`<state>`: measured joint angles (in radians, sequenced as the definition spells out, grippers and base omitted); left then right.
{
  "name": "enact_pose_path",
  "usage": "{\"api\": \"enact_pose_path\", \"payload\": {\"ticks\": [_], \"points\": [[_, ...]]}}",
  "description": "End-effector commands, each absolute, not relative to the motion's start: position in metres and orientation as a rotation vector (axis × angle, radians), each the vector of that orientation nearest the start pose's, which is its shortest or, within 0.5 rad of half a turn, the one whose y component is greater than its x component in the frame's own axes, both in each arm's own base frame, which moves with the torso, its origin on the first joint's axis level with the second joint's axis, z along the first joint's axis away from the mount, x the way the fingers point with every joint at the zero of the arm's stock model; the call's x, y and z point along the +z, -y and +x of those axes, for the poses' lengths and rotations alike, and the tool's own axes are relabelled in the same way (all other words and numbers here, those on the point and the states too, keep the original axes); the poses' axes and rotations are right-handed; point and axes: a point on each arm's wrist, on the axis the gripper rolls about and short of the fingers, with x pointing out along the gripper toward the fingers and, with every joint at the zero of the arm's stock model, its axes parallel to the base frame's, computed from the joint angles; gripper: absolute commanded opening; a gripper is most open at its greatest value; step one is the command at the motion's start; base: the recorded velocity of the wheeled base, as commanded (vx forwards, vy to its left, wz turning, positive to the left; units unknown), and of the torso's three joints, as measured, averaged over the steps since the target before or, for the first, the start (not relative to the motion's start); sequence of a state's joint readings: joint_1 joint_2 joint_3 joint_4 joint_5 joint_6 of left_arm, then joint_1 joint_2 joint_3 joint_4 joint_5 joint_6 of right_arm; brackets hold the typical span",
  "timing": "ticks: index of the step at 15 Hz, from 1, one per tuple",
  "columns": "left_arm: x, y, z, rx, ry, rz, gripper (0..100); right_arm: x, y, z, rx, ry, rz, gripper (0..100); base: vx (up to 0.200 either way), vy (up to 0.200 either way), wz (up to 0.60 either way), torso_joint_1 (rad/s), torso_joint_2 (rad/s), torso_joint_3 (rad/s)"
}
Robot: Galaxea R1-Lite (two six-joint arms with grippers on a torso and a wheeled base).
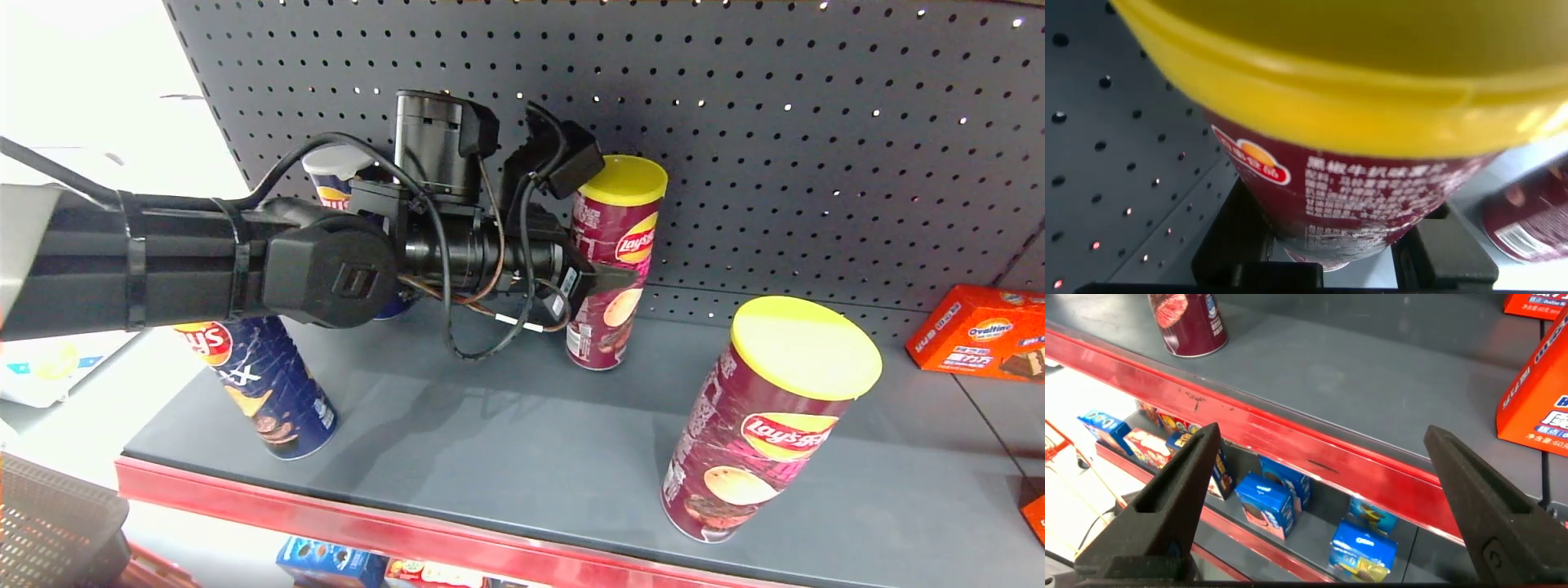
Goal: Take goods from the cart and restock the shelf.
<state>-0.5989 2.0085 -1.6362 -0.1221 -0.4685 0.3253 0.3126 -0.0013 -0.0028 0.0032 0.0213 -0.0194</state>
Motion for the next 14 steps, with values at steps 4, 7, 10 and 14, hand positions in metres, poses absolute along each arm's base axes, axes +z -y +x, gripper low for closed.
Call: {"api": "enact_pose_path", "payload": {"ticks": [4, 7, 10, 14], "points": [[0.245, 0.258, 0.344, -1.117, -0.088, 0.309, 0, 0.076, 0.007, -0.022, 0.334, 0.002, -0.02, 100, 0.0, 0.0, 0.0, 0.0, 0.0, 0.0], [0.243, 0.261, 0.342, -1.125, -0.093, 0.308, 0, 0.076, 0.007, -0.022, 0.334, 0.003, -0.02, 100, 0.0, 0.0, 0.0, 0.0, 0.0, 0.0], [0.24, 0.265, 0.343, -1.131, -0.096, 0.307, 0, 0.076, 0.007, -0.022, 0.334, 0.002, -0.02, 100, 0.0, 0.0, 0.0, 0.0, 0.0, 0.0], [0.238, 0.269, 0.342, -1.139, -0.101, 0.307, 0, 0.076, 0.007, -0.022, 0.334, 0.002, -0.02, 100, 0.0, 0.0, 0.0, 0.0, 0.0, 0.0]]}}
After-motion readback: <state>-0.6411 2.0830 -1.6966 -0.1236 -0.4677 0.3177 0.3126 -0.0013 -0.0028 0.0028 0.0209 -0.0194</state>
